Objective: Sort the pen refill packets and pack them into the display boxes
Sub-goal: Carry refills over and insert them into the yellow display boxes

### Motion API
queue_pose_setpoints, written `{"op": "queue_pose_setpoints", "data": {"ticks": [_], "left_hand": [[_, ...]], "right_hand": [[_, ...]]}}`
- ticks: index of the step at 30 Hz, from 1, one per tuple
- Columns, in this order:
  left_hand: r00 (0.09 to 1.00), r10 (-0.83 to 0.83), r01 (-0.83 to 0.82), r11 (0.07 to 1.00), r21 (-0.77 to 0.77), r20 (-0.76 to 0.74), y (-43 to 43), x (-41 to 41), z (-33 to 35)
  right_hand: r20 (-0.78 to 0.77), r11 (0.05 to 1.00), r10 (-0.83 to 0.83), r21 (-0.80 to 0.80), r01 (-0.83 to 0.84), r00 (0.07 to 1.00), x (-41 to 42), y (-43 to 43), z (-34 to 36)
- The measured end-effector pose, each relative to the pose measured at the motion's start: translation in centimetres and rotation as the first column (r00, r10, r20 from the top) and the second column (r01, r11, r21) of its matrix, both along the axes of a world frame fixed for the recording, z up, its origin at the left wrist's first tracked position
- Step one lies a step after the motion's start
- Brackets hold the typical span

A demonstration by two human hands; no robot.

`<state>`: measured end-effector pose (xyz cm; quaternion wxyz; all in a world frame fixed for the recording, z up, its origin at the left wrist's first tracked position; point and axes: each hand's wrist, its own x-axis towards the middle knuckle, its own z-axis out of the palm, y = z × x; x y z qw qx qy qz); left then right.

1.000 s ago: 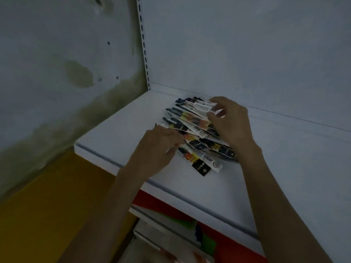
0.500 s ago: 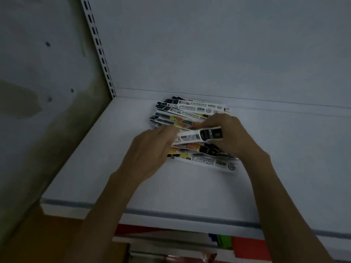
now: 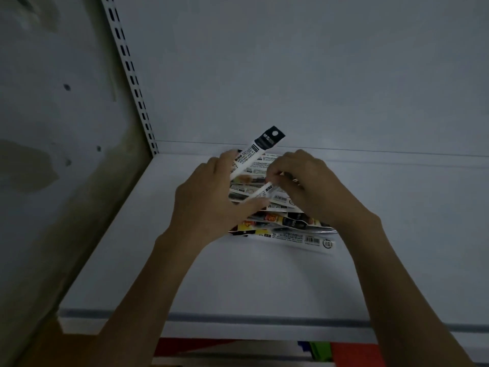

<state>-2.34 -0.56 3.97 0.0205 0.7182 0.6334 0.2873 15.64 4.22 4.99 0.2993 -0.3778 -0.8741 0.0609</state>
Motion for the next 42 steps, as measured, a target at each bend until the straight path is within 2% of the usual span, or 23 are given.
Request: {"op": "queue_pose_setpoints", "data": {"ticks": [1, 3, 5, 7, 9, 10, 12, 13, 15, 21, 23, 26, 28, 30, 32, 34, 36, 39, 42], "left_hand": [[0.999, -0.034, 0.034, 0.998, -0.056, 0.005, -0.1, 0.2, 0.3], [0.982, -0.101, 0.129, 0.976, -0.177, 0.159, -0.2, 0.3, 0.5], [0.95, -0.146, 0.206, 0.957, -0.202, 0.278, 0.0, 0.3, 0.4], [0.909, -0.159, 0.241, 0.955, -0.173, 0.386, 0.2, 0.2, 0.0], [0.851, -0.129, 0.239, 0.958, -0.158, 0.509, 0.3, -0.1, -0.3], [0.811, -0.102, 0.235, 0.959, -0.161, 0.576, 0.4, -0.2, -0.4], [0.767, -0.068, 0.211, 0.966, -0.151, 0.638, 0.6, -0.4, -0.5], [0.787, -0.069, 0.192, 0.972, -0.137, 0.614, 0.6, -0.5, -0.5], [0.826, -0.081, 0.17, 0.979, -0.109, 0.558, 0.6, -0.5, -0.4], [0.861, -0.081, 0.16, 0.98, -0.117, 0.502, 0.8, -1.2, -0.7], [0.898, -0.099, 0.132, 0.99, -0.046, 0.429, 1.0, -1.5, -0.7], [0.968, -0.101, 0.071, 0.988, 0.138, 0.228, 1.4, -1.6, -0.5], [0.966, -0.127, 0.081, 0.976, 0.201, 0.224, 1.5, -1.3, -0.1], [0.947, -0.209, 0.179, 0.974, 0.137, 0.245, 1.4, -0.5, 0.3], [0.91, -0.295, 0.31, 0.951, -0.007, 0.29, 1.0, 0.8, 0.6], [0.85, -0.359, 0.428, 0.897, -0.109, 0.385, 0.8, 2.3, 0.6], [0.832, -0.383, 0.47, 0.871, -0.145, 0.401, 0.8, 3.8, 0.4], [0.802, -0.378, 0.5, 0.848, -0.173, 0.463, 0.6, 6.8, 0.2], [0.729, -0.435, 0.567, 0.816, -0.112, 0.528, -0.1, 11.5, 0.2]], "right_hand": [[0.001, 1.0, 0.018, 0.022, -0.018, 1.0, -0.3, -0.2, 0.3], [-0.024, 0.996, 0.034, 0.079, -0.032, 0.999, -0.8, -0.5, 0.7], [-0.111, 0.992, 0.024, 0.124, -0.01, 0.994, -1.0, -0.5, 0.7], [-0.277, 0.977, -0.072, 0.173, 0.123, 0.958, -0.8, -0.3, 0.4], [-0.381, 0.947, -0.239, 0.112, 0.301, 0.893, -0.1, 0.2, 0.2], [-0.326, 0.936, -0.321, 0.038, 0.351, 0.889, 0.2, 0.6, -0.2], [-0.028, 0.909, -0.408, -0.11, 0.403, 0.913, 0.6, 1.4, -1.6], [0.104, 0.896, -0.399, -0.167, 0.411, 0.911, 0.6, 1.7, -2.4], [0.197, 0.882, -0.377, -0.221, 0.416, 0.905, 0.1, 1.9, -3.8], [0.026, 0.91, -0.409, -0.066, 0.41, 0.912, 0.1, 1.7, -4.3], [-0.013, 0.933, -0.359, -0.037, 0.358, 0.933, 0.2, 1.5, -3.7], [-0.069, 0.974, -0.225, -0.034, 0.223, 0.972, 0.0, 0.5, -1.9], [-0.119, 0.989, -0.145, -0.028, 0.143, 0.982, -0.3, -0.4, -0.5], [-0.161, 0.991, -0.127, 0.012, 0.131, 0.979, -0.4, -1.2, 0.5], [-0.215, 0.984, -0.161, 0.047, 0.175, 0.963, -0.1, -1.9, 1.0], [-0.274, 0.961, -0.267, 0.001, 0.278, 0.924, 0.9, -2.7, 0.9], [-0.317, 0.907, -0.412, -0.058, 0.416, 0.854, 2.9, -3.5, 0.3], [-0.334, 0.771, -0.621, -0.098, 0.63, 0.708, 7.7, -5.3, -1.0], [-0.322, 0.615, -0.768, -0.128, 0.778, 0.554, 13.2, -8.4, -1.9]]}}
